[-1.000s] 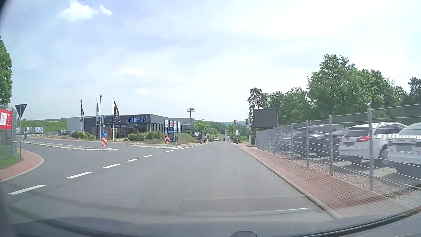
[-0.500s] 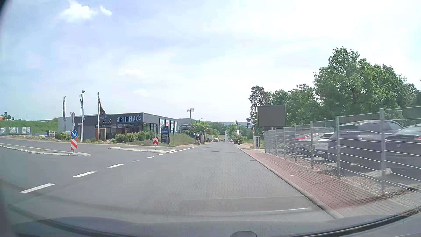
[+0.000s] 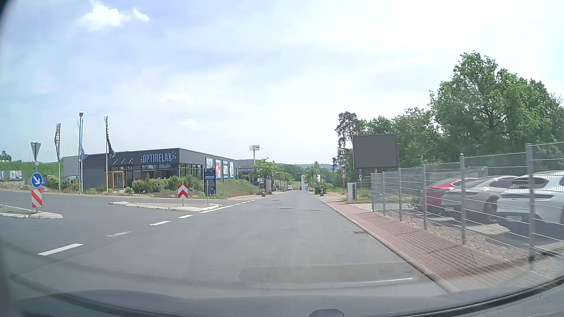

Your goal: Follow the waypoints while adhering to traffic rules and regulations

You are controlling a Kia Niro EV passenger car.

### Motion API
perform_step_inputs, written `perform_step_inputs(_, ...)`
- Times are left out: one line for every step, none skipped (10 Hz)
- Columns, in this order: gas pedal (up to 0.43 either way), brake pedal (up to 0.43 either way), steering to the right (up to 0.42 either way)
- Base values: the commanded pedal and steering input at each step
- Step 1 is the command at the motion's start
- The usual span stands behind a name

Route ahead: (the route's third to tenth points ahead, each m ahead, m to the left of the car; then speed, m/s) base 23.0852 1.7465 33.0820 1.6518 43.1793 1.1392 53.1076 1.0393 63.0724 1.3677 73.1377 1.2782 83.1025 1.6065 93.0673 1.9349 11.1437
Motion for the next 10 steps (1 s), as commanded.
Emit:
perform_step_inputs(0.13,0.0,-0.001)
perform_step_inputs(0.13,0.0,-0.001)
perform_step_inputs(0.13,0.0,-0.001)
perform_step_inputs(0.13,0.0,-0.002)
perform_step_inputs(0.13,0.0,-0.001)
perform_step_inputs(0.13,0.0,-0.001)
perform_step_inputs(0.13,0.0,-0.001)
perform_step_inputs(0.13,0.0,-0.001)
perform_step_inputs(0.13,0.0,-0.001)
perform_step_inputs(0.13,0.0,-0.001)
